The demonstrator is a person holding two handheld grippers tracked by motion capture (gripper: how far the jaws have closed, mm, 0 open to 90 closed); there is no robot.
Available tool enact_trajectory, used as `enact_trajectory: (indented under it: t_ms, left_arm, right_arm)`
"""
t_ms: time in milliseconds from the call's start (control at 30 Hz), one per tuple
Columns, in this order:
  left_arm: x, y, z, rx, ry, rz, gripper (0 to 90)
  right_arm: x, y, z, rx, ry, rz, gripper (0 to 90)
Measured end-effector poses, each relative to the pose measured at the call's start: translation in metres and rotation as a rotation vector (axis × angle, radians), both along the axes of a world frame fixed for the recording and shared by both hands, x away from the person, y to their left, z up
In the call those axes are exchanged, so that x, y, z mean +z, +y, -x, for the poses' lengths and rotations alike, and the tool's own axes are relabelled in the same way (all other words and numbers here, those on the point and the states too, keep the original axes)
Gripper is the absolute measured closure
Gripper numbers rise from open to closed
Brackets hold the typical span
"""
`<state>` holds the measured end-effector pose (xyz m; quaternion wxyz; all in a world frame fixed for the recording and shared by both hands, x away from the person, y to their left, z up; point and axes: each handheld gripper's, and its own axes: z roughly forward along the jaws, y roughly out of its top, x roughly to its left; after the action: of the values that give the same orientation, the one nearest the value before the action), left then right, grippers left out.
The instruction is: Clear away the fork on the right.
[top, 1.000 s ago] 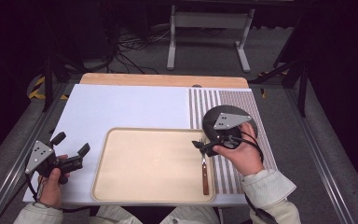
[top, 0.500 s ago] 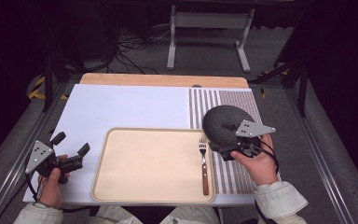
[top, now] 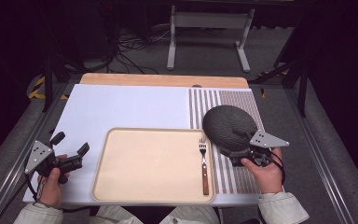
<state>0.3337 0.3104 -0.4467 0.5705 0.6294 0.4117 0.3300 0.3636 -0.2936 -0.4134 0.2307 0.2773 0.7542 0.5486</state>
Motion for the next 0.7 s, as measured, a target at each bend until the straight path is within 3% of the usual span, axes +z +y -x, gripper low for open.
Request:
enact_trajectory:
  t_ms: [400,700]
  left_arm:
    - [0.0,0.001,0.0,0.002,-0.011,-0.004,1.0]
    - [-0.001,0.002,0.0,0.005,-0.013,0.001,0.7]
  right_arm:
    - [-0.021,-0.019,0.009,-0.045,0.001,-0.058,12.0]
    - [-0.035,-0.027,0.01,-0.08,0.041,-0.073,10.9]
